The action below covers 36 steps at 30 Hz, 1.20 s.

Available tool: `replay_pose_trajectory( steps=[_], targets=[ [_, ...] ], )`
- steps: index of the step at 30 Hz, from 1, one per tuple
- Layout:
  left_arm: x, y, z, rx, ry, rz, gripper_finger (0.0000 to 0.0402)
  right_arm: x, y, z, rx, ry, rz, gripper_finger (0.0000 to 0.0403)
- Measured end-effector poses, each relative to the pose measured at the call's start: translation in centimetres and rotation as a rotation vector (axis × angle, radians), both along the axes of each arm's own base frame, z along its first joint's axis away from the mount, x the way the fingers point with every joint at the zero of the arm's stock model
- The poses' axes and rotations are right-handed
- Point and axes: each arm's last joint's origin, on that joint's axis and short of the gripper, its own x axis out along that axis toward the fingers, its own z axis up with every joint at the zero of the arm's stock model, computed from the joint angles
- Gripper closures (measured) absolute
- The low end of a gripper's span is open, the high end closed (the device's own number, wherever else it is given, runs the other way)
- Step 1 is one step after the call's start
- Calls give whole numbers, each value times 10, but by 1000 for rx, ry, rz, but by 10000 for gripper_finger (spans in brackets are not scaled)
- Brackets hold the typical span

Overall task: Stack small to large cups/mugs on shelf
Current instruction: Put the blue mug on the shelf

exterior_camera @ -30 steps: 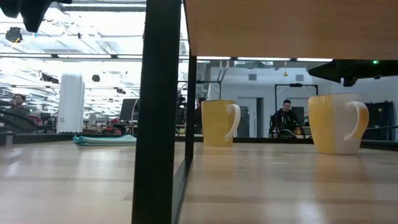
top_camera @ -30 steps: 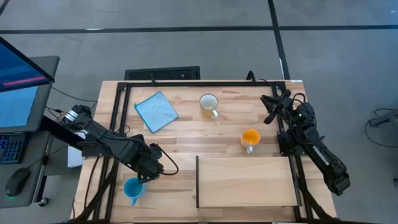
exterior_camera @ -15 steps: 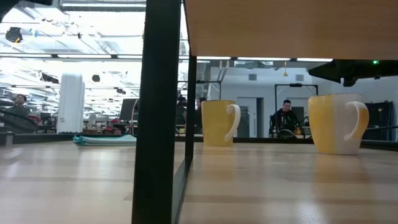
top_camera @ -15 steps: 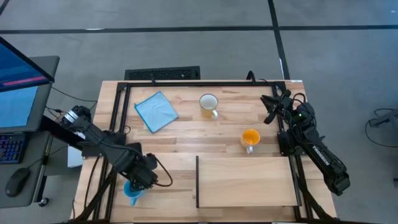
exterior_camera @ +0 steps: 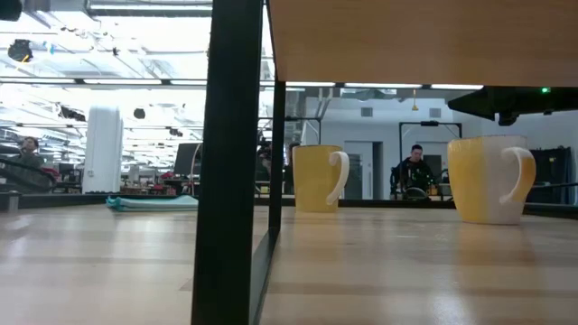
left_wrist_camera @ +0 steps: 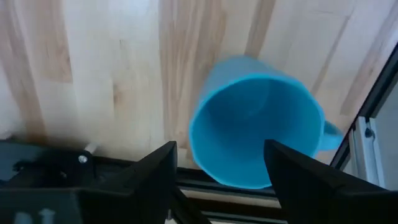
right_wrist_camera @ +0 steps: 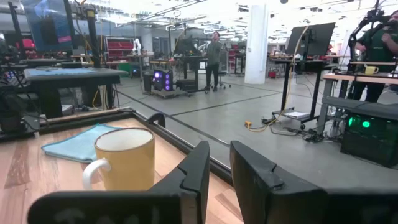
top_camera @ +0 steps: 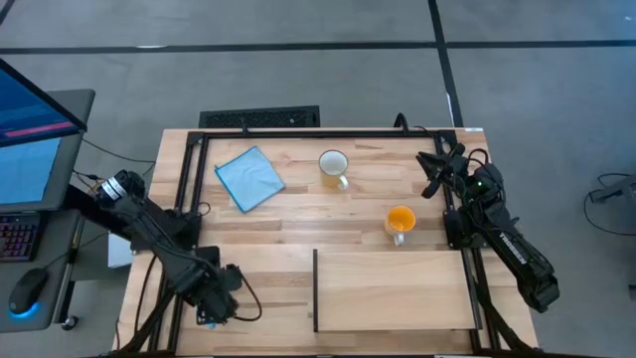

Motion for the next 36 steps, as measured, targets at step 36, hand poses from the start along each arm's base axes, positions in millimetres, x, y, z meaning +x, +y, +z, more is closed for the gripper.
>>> replay_pose_trajectory(
  steps=[36],
  targets=[
    [-3,2,-35,16,-35,-17,168,0,0,0,42,-30,3,317]
  ],
)
